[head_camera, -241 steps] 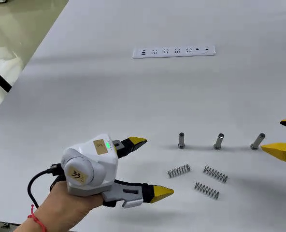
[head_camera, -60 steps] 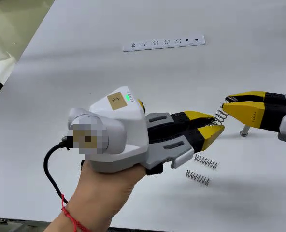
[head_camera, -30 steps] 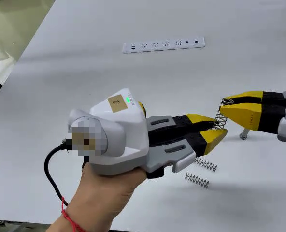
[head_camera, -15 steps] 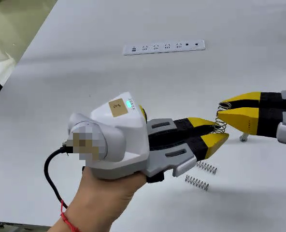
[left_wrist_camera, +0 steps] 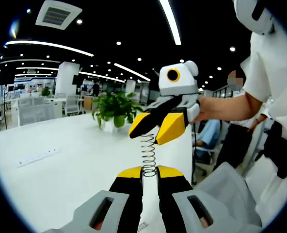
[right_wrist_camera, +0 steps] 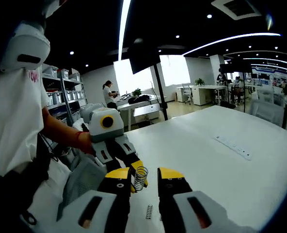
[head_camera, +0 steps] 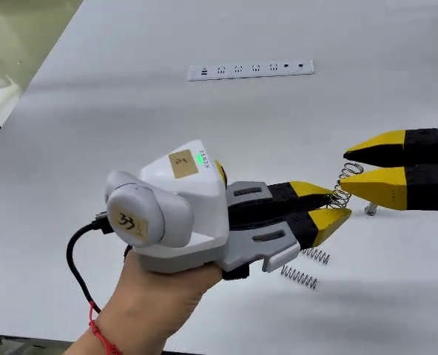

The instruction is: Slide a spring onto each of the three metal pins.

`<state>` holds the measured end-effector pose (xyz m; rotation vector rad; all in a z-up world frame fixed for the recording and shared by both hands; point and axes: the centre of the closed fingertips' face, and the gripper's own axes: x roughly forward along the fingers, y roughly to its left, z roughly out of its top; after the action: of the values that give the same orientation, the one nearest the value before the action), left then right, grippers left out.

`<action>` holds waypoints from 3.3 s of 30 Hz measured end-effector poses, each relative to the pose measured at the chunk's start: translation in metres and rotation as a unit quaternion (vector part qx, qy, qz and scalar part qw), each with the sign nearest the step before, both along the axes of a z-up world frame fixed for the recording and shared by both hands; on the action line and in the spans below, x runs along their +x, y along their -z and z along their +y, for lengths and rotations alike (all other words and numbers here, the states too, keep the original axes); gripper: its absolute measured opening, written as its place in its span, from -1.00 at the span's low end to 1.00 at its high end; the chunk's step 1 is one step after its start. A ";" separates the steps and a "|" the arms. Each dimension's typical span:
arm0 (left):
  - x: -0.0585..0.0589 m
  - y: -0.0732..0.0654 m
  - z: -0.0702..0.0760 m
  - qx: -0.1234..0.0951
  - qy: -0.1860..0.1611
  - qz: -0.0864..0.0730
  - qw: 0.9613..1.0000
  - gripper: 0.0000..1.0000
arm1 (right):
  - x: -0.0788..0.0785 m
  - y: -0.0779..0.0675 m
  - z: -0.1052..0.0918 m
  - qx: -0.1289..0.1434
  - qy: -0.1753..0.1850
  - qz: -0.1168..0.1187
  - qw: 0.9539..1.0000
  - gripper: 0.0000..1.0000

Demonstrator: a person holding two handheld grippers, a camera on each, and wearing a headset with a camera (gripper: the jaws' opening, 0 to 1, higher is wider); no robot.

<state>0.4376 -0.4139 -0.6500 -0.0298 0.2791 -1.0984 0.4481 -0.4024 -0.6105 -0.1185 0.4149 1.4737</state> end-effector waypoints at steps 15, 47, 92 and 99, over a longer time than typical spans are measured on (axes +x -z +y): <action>-0.010 0.008 -0.005 0.022 0.027 -0.007 0.999 -0.80 | -0.022 0.011 0.001 -0.180 -0.205 -0.101 0.957 -0.51; -0.020 0.010 -0.012 0.022 0.052 -0.010 0.998 -0.80 | -0.039 0.038 -0.007 -0.316 -0.353 -0.144 0.868 -0.68; -0.022 0.007 -0.013 0.001 0.052 -0.016 0.999 -0.80 | -0.045 0.034 -0.003 -0.330 -0.349 -0.133 0.867 -0.75; -0.021 0.006 -0.013 -0.001 0.051 -0.016 0.999 -0.80 | -0.045 0.035 -0.004 -0.333 -0.349 -0.133 0.866 -0.73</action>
<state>0.4164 -0.4267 -0.6562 0.0003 0.2535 -1.2004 0.4030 -0.4064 -0.6453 -1.1139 0.6829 1.9209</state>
